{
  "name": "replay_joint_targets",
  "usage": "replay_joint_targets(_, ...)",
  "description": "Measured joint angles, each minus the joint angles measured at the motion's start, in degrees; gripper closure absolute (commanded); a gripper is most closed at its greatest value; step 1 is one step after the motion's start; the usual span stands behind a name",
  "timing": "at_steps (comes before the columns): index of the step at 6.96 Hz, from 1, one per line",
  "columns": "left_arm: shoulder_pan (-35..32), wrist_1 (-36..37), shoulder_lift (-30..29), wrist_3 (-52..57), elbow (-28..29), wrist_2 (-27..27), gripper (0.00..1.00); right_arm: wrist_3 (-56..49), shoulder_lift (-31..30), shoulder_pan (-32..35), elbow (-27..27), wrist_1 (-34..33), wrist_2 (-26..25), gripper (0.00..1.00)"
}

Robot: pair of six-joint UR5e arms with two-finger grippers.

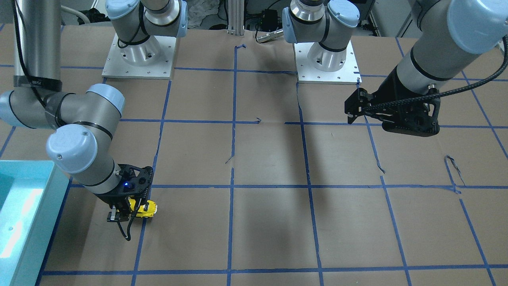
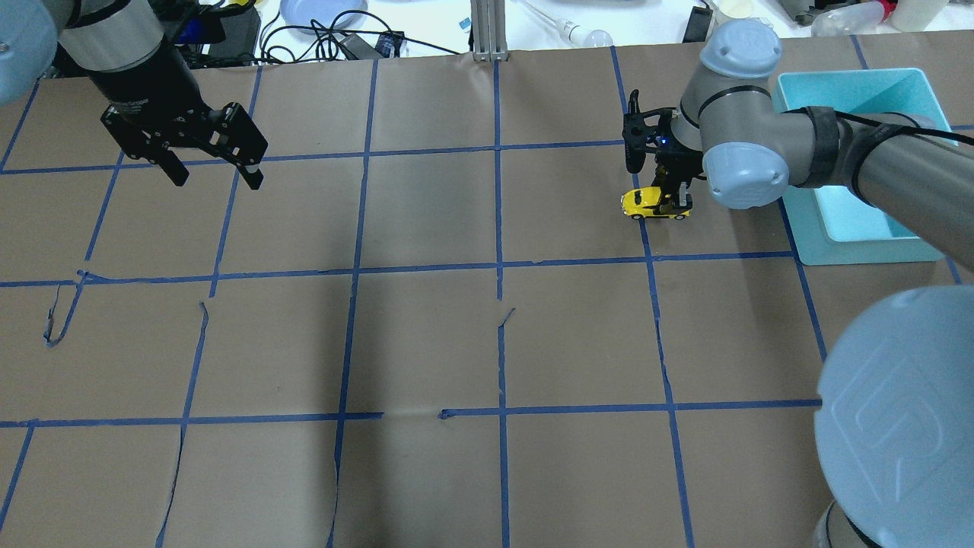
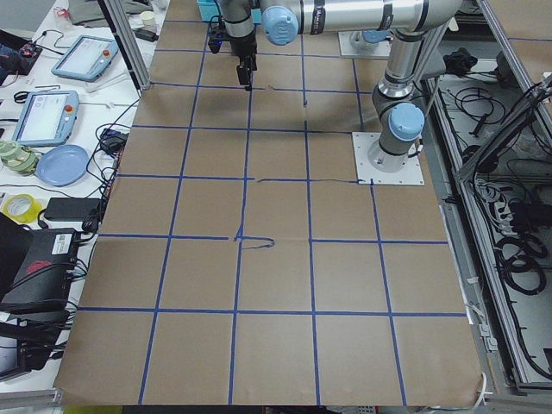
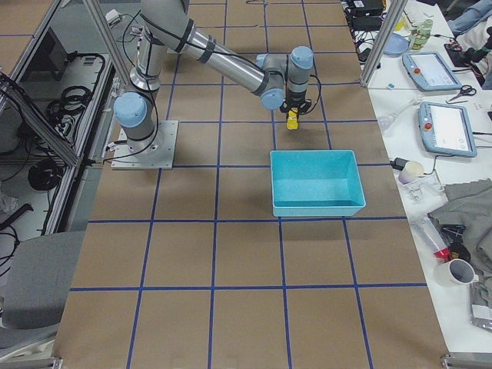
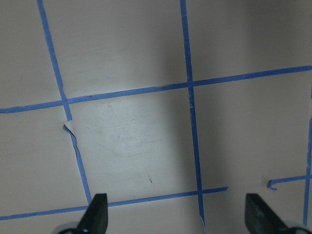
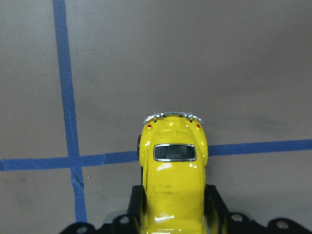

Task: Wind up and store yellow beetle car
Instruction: 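Carry the held car with the right gripper into the light blue bin, then open the right gripper to set the car in the bin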

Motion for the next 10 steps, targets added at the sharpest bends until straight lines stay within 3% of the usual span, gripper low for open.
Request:
replay_joint_targets(2, 0.04, 0.04, 0.04, 0.01, -0.01, 0.13, 0.0, -0.57, -3.76, -5.5, -7.93, 13.2, -1.89, 1.0)
replay_joint_targets(4, 0.09, 0.05, 0.01, 0.01, -0.02, 0.24, 0.0, -6.25, -3.2, -17.38, -15.18, 22.78, -3.43, 1.0)
replay_joint_targets(6, 0.1, 0.05, 0.0, 0.03, -0.08, 0.27, 0.0, -16.34, 2.51, -25.22, -16.33, 17.23, -5.06, 1.0)
replay_joint_targets(8, 0.1, 0.05, 0.0, 0.09, -0.1, 0.31, 0.0, -19.71, 6.51, -27.12, -14.95, 12.0, -3.37, 1.0)
replay_joint_targets(10, 0.14, 0.05, -0.01, 0.09, -0.1, 0.34, 0.0, -24.55, 6.53, -27.31, -11.11, 8.93, -2.0, 1.0)
